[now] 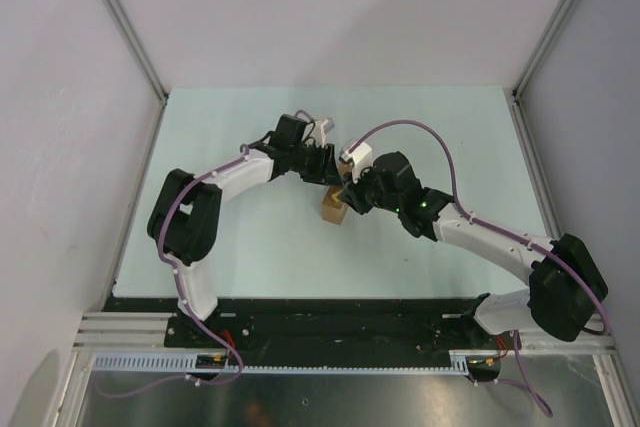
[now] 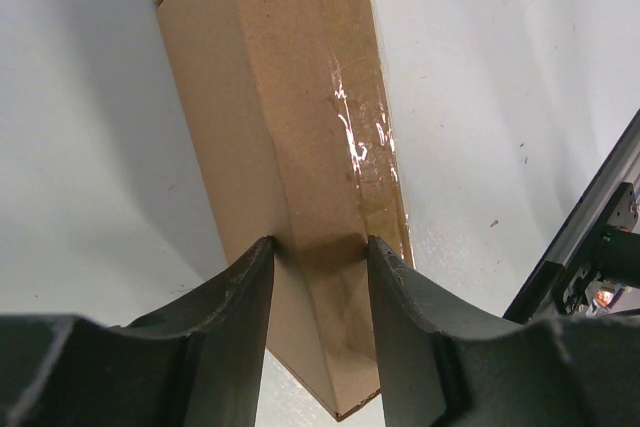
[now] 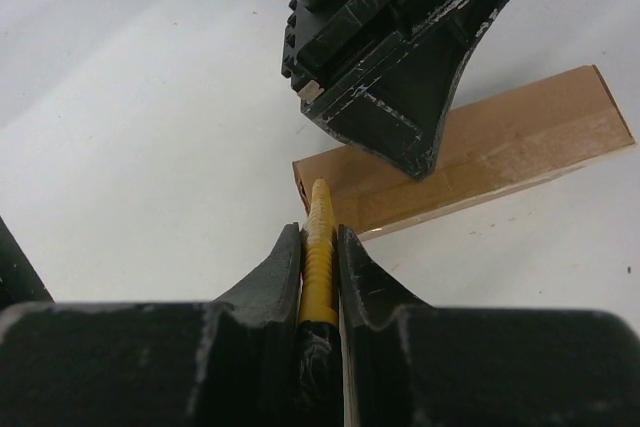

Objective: Unpack the express box

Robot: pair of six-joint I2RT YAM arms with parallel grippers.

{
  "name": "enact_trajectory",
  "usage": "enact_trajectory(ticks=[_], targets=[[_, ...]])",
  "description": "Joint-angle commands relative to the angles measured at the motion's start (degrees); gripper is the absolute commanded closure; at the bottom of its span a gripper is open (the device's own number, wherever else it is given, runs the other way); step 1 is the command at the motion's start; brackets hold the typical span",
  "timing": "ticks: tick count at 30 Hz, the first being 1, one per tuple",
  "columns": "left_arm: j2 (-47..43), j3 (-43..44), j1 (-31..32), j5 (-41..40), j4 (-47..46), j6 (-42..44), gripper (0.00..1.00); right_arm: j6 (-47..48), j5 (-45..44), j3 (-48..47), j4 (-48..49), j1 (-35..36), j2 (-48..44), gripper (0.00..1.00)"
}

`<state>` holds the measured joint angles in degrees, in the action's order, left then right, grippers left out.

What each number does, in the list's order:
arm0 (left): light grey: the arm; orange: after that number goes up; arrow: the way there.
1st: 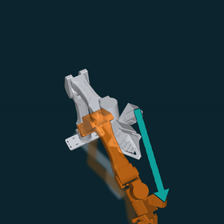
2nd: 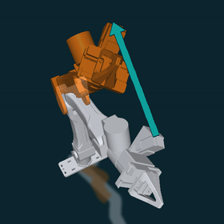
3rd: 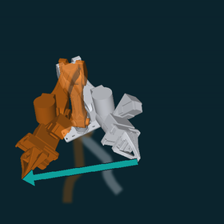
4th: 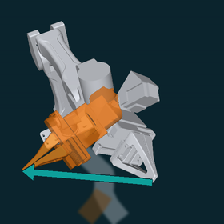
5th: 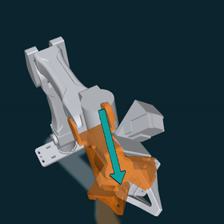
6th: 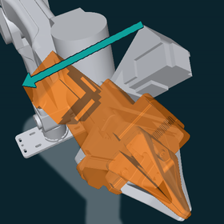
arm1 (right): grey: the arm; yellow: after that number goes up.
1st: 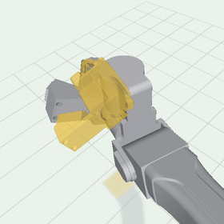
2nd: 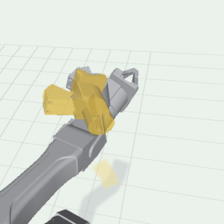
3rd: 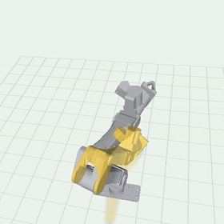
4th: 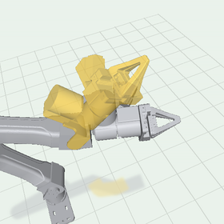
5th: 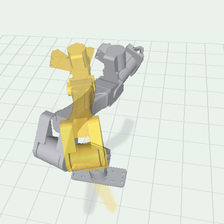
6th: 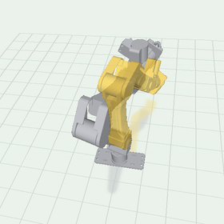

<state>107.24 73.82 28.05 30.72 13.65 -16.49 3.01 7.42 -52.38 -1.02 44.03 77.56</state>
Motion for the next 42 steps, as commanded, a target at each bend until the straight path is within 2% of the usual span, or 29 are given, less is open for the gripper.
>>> enact_trajectory(ticks=[1, 42], targets=[[2.53, -2.63, 0.07, -3.03, 5.07, 3.04, 0.54, -1.34, 1.98, -0.97, 1.19, 0.27, -1.8, 1.0], [3.5, -2.89, -0.46, -2.59, 5.07, 3.48, 0.55, 1.04, -1.62, -0.88, 0.4, 1.58, -0.83, 1.0]])
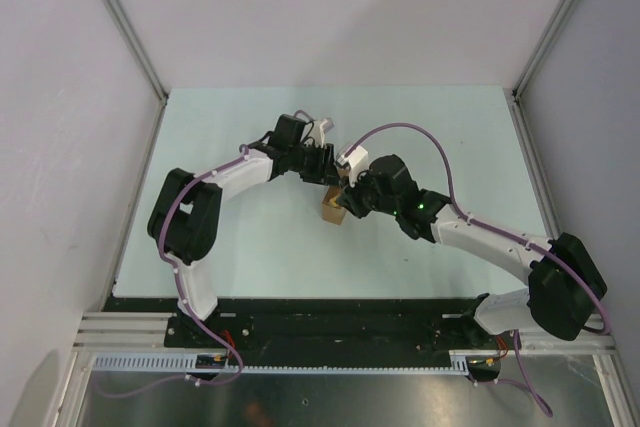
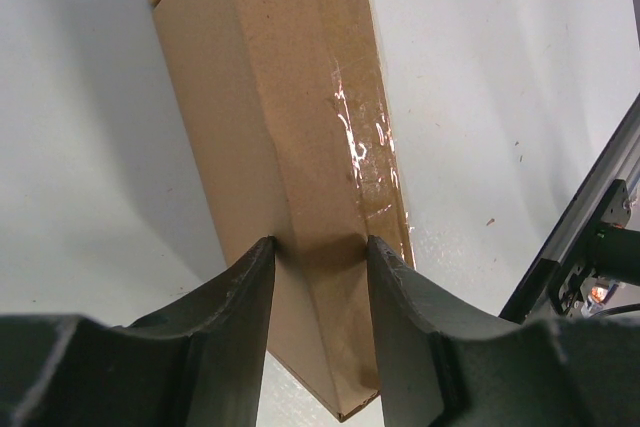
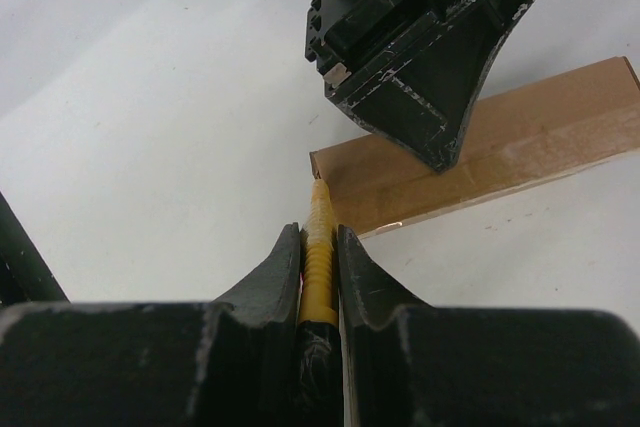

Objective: Unpack the express box

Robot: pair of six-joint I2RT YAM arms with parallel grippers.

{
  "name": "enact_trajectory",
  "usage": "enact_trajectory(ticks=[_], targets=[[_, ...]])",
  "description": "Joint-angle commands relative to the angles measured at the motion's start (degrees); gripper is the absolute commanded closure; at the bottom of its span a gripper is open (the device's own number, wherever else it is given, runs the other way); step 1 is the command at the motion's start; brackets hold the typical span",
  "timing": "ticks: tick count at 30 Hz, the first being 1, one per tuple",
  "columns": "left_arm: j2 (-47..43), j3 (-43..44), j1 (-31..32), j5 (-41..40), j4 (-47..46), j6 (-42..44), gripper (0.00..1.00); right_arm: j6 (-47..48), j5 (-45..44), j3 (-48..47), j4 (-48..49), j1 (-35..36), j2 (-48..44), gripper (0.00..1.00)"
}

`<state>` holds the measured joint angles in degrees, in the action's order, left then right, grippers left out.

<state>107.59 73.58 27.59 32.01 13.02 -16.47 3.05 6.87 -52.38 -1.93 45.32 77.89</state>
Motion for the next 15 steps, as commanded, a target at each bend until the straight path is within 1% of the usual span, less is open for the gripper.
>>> enact_trajectory(ticks=[1, 15], targets=[[3.15, -2.65, 0.0, -3.97, 5.7, 3.46, 0.55, 0.99, -1.07, -0.88, 1.32, 0.29, -1.33, 1.0], [3.68, -2.92, -0.26, -3.62, 5.7, 3.73, 0.56, 0.82, -0.37, -0.97, 1.32, 0.03, -2.48, 1.0]])
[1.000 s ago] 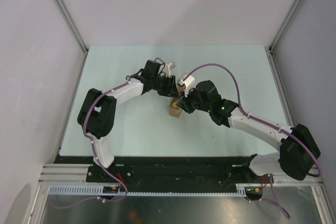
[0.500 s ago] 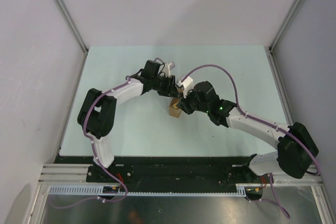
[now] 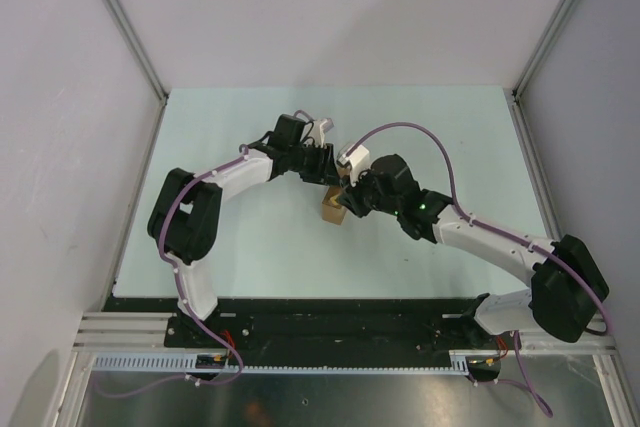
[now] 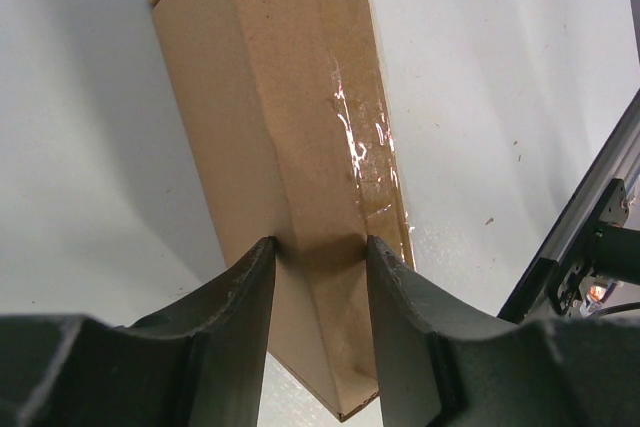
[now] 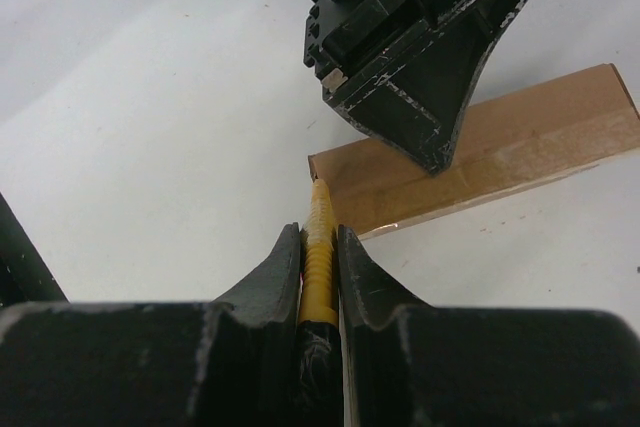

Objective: Unpack the express box

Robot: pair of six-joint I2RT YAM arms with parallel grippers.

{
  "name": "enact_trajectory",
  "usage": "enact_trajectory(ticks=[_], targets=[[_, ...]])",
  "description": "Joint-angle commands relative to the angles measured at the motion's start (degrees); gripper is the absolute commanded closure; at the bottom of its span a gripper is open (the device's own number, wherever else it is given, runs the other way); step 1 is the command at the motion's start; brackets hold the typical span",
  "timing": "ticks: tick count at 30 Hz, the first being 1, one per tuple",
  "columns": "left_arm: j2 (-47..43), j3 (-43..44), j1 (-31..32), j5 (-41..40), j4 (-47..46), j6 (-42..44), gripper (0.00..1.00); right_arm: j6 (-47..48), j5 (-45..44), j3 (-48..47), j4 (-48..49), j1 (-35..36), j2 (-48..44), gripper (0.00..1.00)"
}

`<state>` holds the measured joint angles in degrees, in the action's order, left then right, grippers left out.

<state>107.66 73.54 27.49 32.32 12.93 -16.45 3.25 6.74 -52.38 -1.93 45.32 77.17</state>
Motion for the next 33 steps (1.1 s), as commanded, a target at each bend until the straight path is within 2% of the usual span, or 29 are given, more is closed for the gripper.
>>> enact_trajectory(ticks=[1, 22, 33], targets=[[3.53, -2.87, -0.15, -3.93, 5.79, 3.7, 0.56, 0.53, -0.33, -0.97, 1.32, 0.03, -1.67, 1.0], [3.61, -3.4, -0.24, -3.75, 5.79, 4.05, 0.57, 4.22, -1.73, -0.79, -0.61, 0.12, 2.02, 1.0], [3.88, -3.31, -0.24, -6.47, 10.54, 10.99, 0.6, 15.82, -4.54, -0.88, -8.79, 0.47, -1.14, 1.0]])
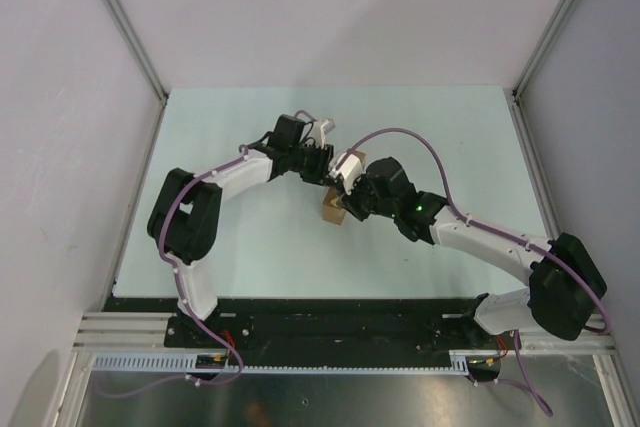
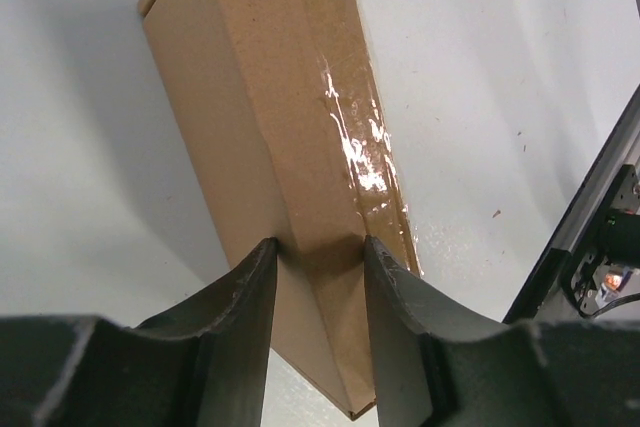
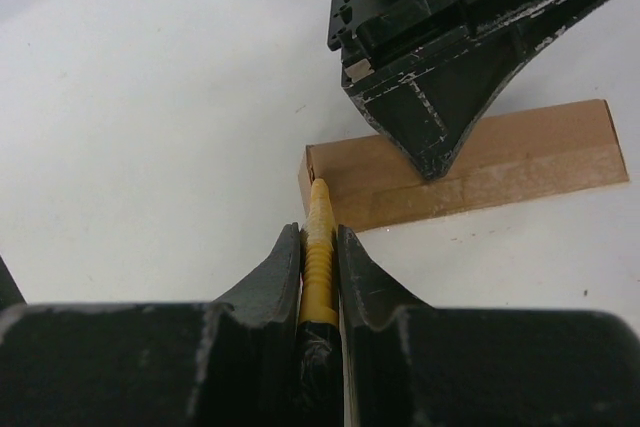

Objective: Unpack the express box

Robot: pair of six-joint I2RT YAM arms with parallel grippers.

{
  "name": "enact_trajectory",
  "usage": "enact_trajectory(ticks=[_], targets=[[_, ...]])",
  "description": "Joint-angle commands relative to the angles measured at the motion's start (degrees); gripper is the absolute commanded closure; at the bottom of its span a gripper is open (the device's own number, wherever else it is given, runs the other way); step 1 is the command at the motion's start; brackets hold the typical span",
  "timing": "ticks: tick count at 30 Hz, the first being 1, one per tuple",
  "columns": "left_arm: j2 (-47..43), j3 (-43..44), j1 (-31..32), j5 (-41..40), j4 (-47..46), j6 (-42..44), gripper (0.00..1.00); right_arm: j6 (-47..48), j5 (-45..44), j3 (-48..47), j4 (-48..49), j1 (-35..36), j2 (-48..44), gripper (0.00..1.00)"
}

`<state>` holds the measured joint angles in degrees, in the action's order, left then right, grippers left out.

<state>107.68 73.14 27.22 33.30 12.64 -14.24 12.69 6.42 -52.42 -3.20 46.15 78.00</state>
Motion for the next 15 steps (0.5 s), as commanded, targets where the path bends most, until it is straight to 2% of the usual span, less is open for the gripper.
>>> enact_trajectory(ticks=[1, 15], targets=[[3.94, -2.92, 0.02, -7.89, 11.34, 9.14, 0.61, 6.91, -4.39, -0.84, -7.61, -0.27, -2.23, 1.0], [6.05, -2.31, 0.02, -10.62, 13.46, 11.43, 0.63, 9.2, -4.83, -0.75, -9.02, -0.89, -1.8, 1.0]])
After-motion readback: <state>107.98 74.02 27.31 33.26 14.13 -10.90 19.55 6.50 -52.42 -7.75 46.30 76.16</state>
